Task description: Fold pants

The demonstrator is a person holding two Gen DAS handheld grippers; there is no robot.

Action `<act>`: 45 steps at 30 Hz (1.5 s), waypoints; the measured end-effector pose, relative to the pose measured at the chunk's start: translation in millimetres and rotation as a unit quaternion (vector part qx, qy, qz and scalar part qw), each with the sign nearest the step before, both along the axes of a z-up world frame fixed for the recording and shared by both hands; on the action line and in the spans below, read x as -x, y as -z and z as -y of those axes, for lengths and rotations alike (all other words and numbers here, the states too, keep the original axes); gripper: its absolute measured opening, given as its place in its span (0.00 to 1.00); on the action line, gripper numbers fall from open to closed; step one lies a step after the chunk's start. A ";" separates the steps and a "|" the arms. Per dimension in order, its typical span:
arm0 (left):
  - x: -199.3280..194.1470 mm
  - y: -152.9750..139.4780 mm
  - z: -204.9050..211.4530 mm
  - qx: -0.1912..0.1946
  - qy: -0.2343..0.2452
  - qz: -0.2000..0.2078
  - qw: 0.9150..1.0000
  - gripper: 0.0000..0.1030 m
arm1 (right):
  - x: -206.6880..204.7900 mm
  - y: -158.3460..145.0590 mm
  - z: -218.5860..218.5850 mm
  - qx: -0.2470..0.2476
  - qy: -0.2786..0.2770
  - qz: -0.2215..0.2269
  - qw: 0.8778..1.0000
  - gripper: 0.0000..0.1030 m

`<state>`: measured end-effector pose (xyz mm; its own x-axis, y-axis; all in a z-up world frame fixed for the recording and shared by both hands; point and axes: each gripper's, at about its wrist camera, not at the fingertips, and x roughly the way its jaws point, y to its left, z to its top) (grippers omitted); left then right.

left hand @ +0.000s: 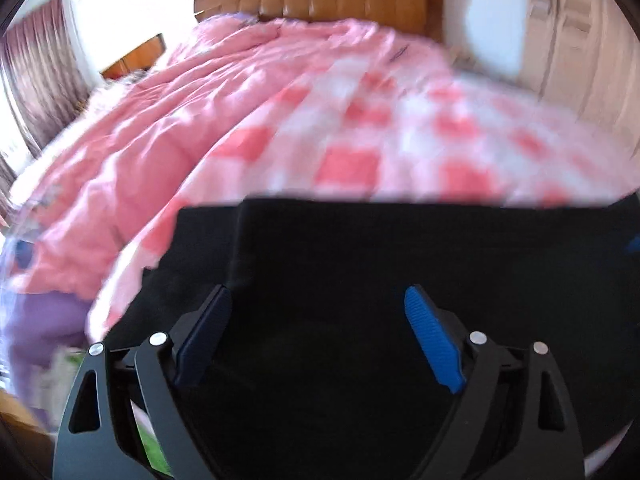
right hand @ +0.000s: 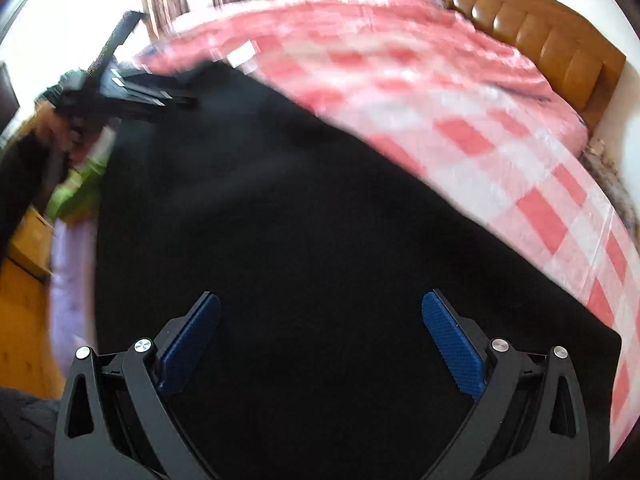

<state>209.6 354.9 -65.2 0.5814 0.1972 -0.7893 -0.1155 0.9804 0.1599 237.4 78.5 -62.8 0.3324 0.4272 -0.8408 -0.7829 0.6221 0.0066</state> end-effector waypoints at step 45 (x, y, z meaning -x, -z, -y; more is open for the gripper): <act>27.3 6.7 329.5 0.052 0.190 -0.015 0.980 0.99 | 127.3 4.4 355.5 0.000 0.334 0.026 0.942 0.96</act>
<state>182.3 25.4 -71.8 0.5737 -0.1118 -0.8114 0.2650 0.9627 0.0548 110.1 -277.0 -67.2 0.5669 0.1083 -0.8166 -0.2170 0.9760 -0.0211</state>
